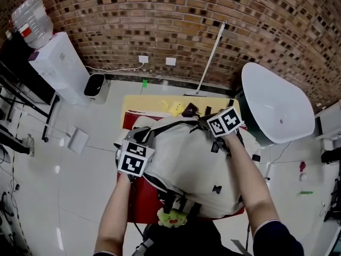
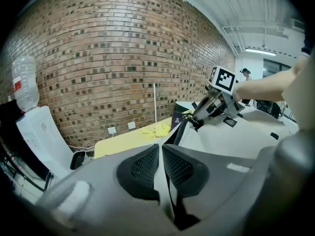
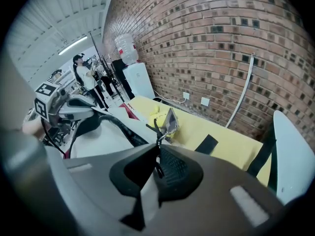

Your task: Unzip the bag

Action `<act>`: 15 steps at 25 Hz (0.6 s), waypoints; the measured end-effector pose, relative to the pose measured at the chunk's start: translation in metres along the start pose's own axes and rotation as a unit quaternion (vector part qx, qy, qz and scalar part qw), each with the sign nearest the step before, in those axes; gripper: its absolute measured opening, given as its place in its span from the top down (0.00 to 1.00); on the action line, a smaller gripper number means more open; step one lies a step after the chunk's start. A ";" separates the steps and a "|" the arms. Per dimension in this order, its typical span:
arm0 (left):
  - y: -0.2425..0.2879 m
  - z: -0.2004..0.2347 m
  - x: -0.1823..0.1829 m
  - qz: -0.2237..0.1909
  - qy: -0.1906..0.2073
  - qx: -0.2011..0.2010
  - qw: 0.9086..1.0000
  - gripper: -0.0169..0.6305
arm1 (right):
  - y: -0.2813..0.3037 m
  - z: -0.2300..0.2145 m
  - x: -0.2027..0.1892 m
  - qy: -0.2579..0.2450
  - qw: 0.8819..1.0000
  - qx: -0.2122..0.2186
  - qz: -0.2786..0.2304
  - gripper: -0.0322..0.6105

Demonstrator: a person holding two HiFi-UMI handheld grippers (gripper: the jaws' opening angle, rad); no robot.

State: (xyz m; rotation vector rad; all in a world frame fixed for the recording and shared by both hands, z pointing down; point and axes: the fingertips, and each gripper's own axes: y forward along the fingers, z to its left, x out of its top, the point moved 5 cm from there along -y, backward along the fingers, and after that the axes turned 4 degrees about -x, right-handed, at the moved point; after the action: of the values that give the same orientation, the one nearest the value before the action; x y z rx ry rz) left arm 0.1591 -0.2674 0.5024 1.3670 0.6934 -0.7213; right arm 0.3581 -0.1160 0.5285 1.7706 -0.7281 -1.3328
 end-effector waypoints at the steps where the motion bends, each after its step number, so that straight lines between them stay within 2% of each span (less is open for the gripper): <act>1: 0.001 -0.001 0.000 -0.003 0.000 0.000 1.000 0.94 | 0.000 0.000 -0.001 -0.007 1.000 -0.009 -0.003 0.90; 4: 0.002 -0.006 0.001 -0.010 0.009 -0.003 1.000 0.92 | -0.009 -0.001 -0.005 -0.014 0.999 -0.041 -0.020 0.84; 7: -0.005 -0.007 0.002 -0.022 0.004 -0.001 1.000 0.86 | -0.029 0.008 -0.004 -0.003 0.998 -0.039 -0.056 0.80; 9: -0.012 -0.007 0.007 -0.039 0.000 0.005 0.999 0.80 | -0.050 0.013 -0.001 -0.002 0.996 -0.040 -0.083 0.81; 11: -0.023 -0.007 0.012 -0.055 -0.004 0.013 0.998 0.80 | -0.074 0.022 0.004 -0.006 0.992 -0.039 -0.122 0.84; 15: -0.048 -0.022 0.029 -0.094 -0.016 0.020 0.995 0.81 | -0.120 0.055 0.007 -0.016 0.974 -0.019 -0.223 0.93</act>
State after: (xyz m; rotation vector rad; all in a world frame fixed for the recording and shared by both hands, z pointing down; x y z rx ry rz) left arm 0.1381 -0.2501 0.4481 1.3354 0.7936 -0.9088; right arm 0.3061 -0.0722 0.4148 1.9570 -0.3223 -1.6572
